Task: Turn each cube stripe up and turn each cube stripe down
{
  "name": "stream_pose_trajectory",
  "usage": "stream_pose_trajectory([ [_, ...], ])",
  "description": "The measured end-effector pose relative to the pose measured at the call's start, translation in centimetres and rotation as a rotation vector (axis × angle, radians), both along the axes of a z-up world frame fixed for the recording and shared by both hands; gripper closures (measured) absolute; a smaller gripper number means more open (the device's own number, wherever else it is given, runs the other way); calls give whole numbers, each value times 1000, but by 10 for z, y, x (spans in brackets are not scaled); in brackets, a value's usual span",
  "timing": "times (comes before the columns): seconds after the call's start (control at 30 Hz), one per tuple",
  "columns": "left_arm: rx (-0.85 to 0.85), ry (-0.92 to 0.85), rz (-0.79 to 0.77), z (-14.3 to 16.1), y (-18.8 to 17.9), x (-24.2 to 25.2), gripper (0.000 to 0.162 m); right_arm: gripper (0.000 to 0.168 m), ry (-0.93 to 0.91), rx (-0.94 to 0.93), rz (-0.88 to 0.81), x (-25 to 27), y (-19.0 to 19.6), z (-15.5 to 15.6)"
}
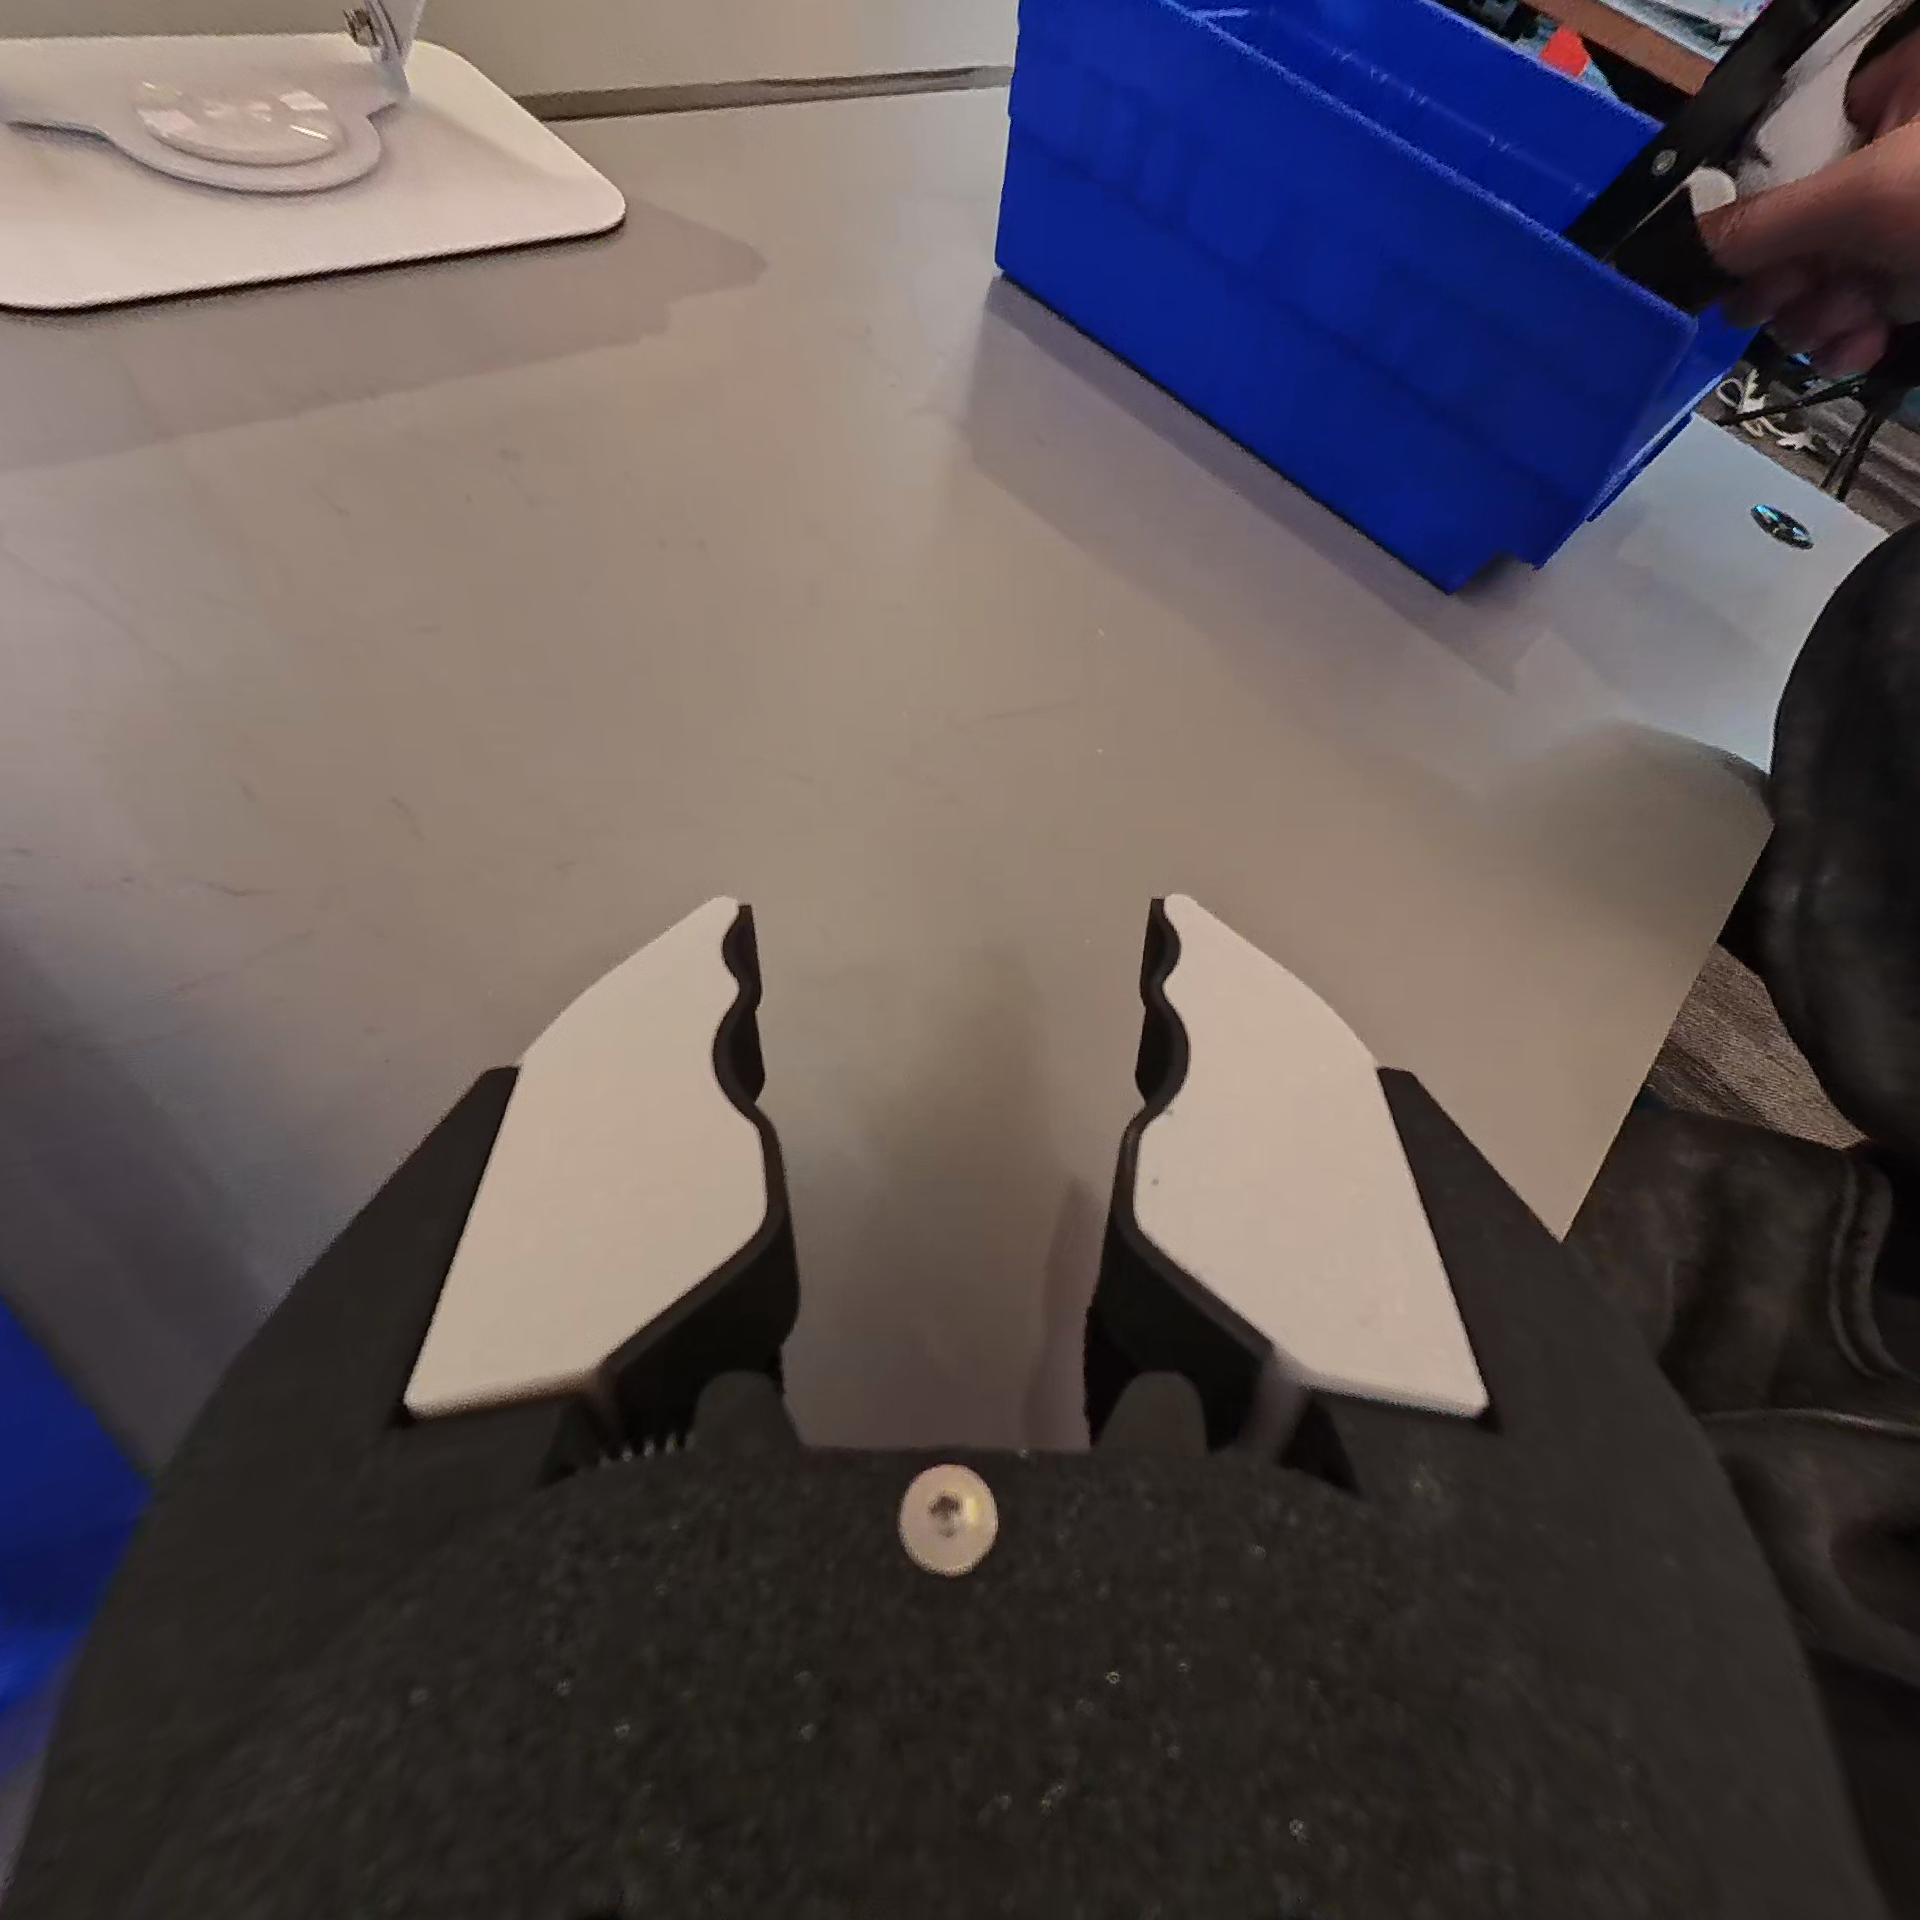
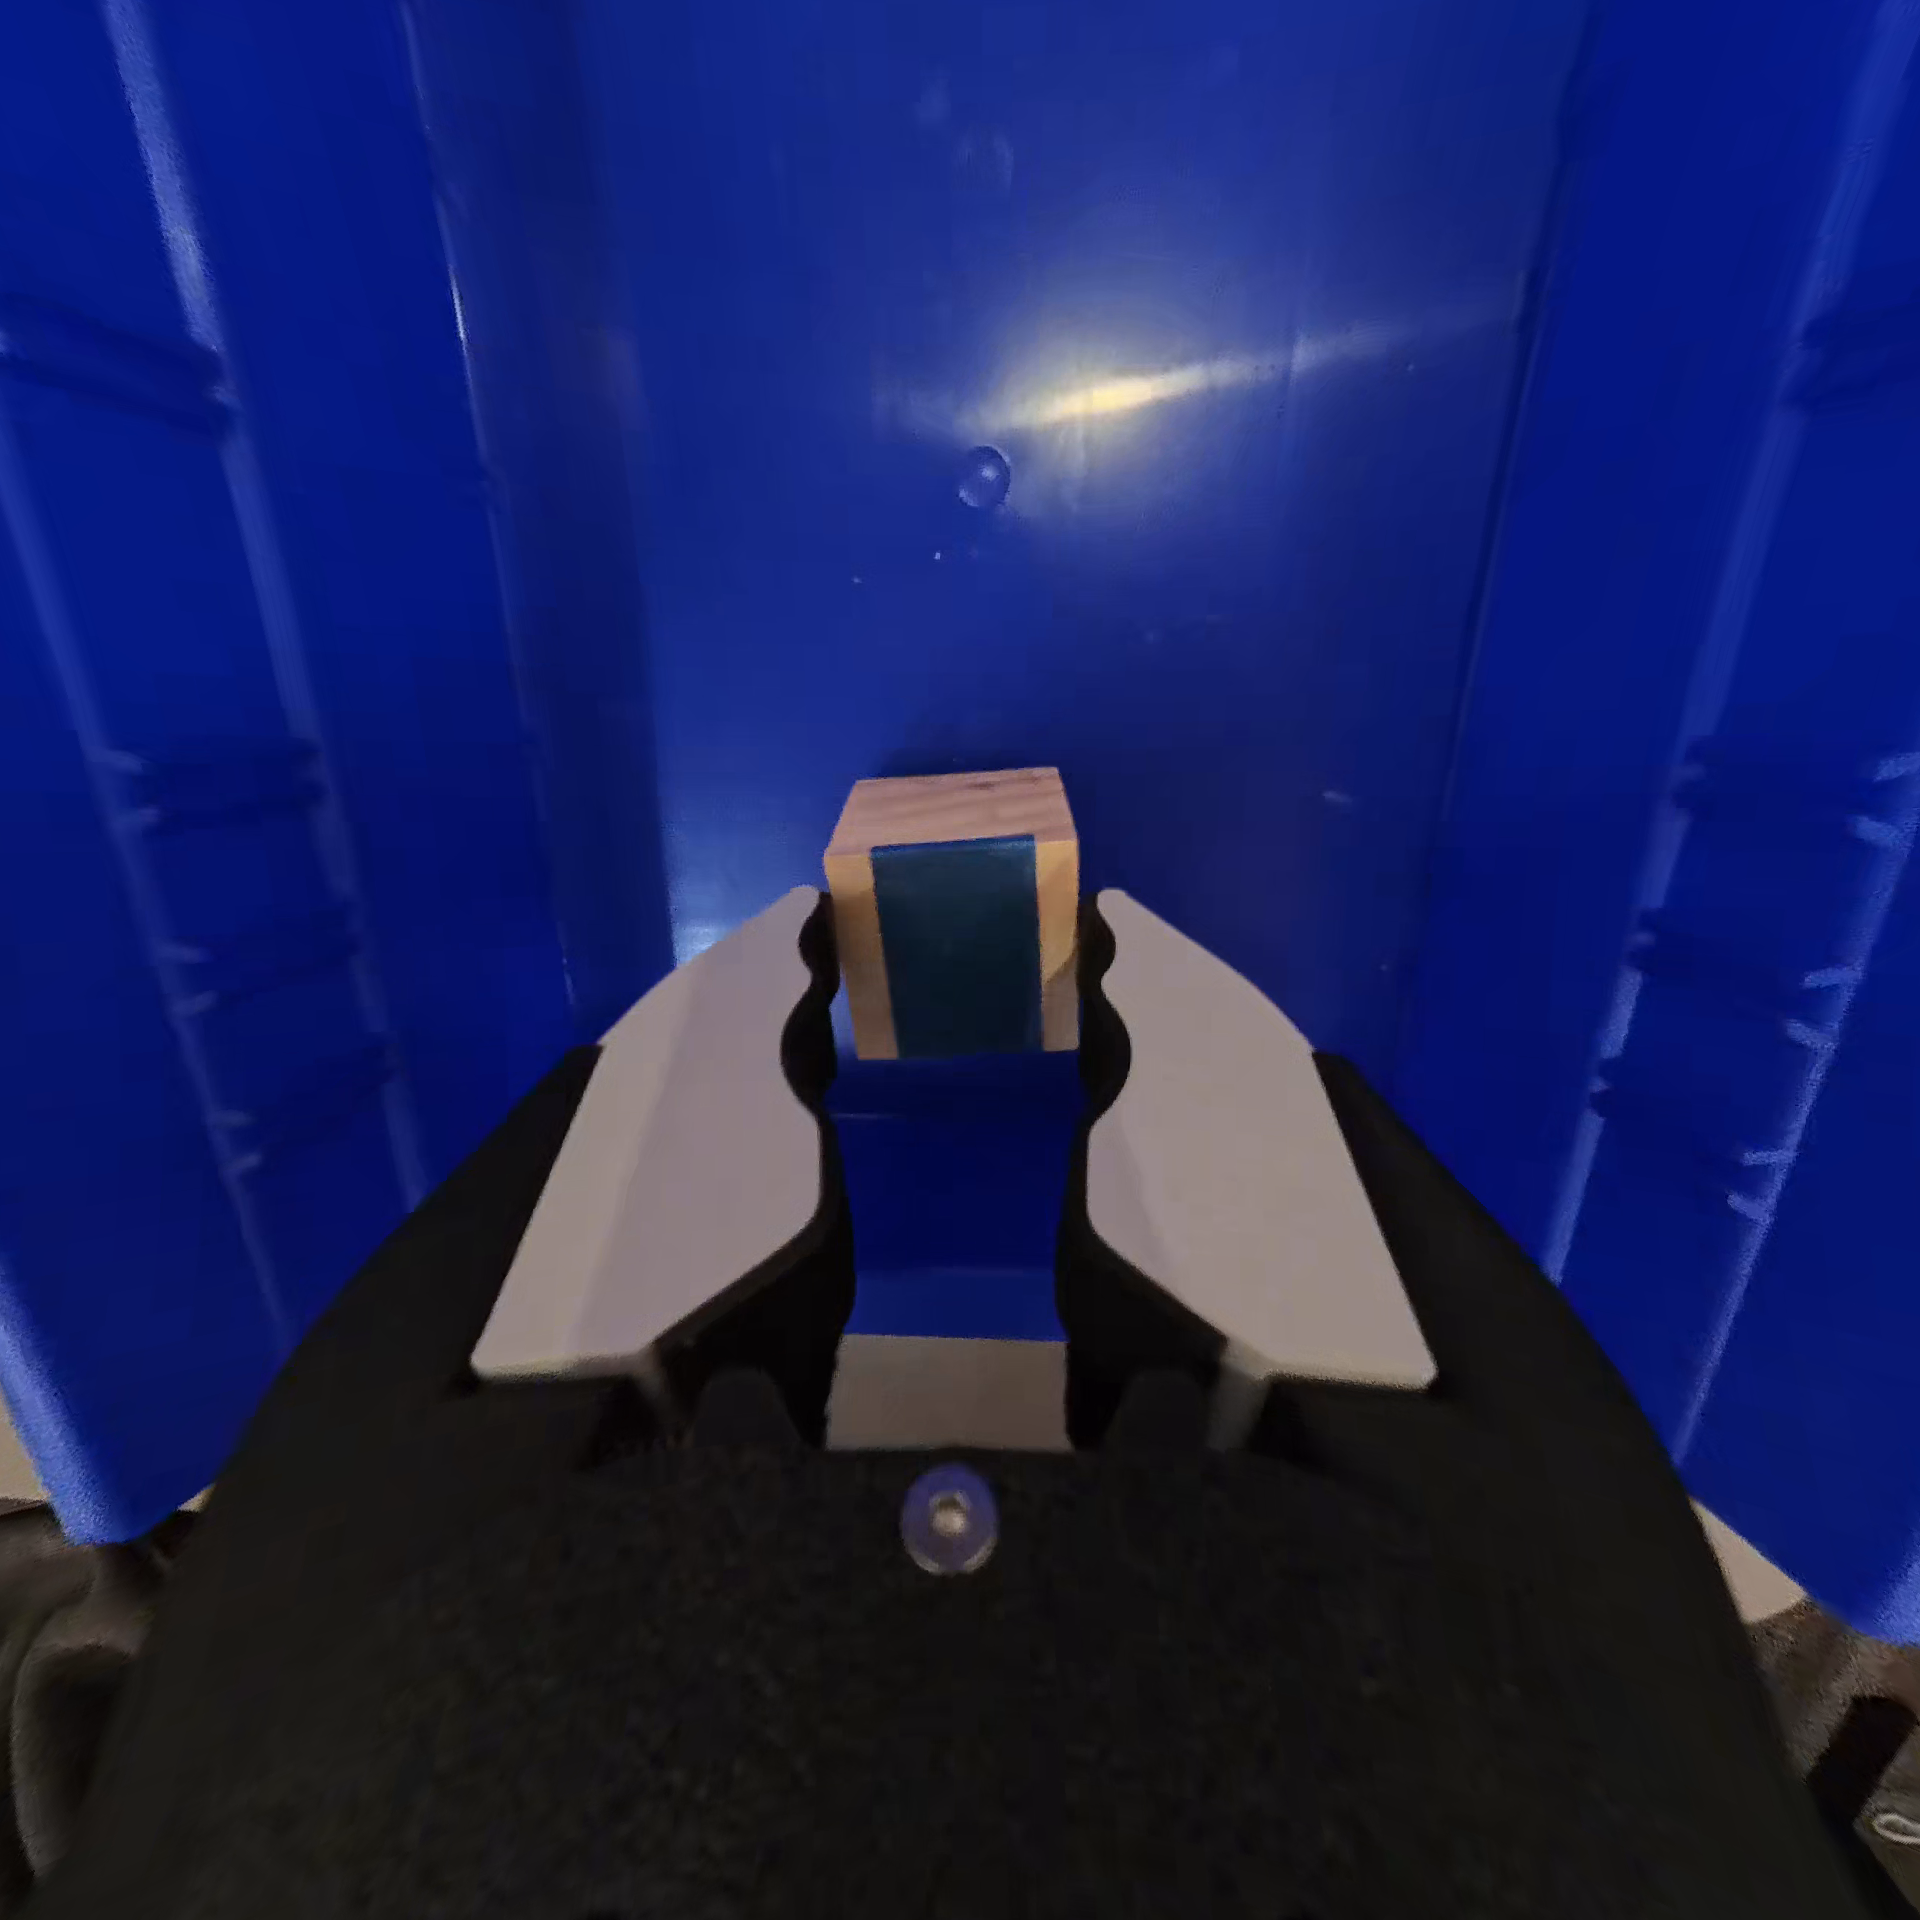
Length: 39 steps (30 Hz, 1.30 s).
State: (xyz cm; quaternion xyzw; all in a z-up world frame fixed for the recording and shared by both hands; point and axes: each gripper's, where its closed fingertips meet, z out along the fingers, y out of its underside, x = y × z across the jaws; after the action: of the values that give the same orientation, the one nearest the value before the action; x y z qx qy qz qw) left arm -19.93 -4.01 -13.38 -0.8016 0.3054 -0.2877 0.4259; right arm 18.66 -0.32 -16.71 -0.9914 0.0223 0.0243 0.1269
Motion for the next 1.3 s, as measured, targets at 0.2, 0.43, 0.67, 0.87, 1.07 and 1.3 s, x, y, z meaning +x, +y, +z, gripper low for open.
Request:
stream_pose_trajectory([
  [0.2,-5,10,-7,-2,-1,1,91,107,-22,122,48,3,12,22],
  [0.43,-12,18,-16,-4,-1,3,90,108,425,944,460,-118,20,189],
  [0.67,25,26,-12,16,-7,-1,92,110,795,1146,770,-275,-11,175],
  [0.87,191,215,426,97,39,-132,97,113,703,922,865,-323,-9,97],
  [1.07,-136,330,741,84,80,-259,94,113,696,865,869,-327,-10,90],
  [1.3,-408,312,808,9,111,-258,87,114,694,827,852,-326,-15,89],
])
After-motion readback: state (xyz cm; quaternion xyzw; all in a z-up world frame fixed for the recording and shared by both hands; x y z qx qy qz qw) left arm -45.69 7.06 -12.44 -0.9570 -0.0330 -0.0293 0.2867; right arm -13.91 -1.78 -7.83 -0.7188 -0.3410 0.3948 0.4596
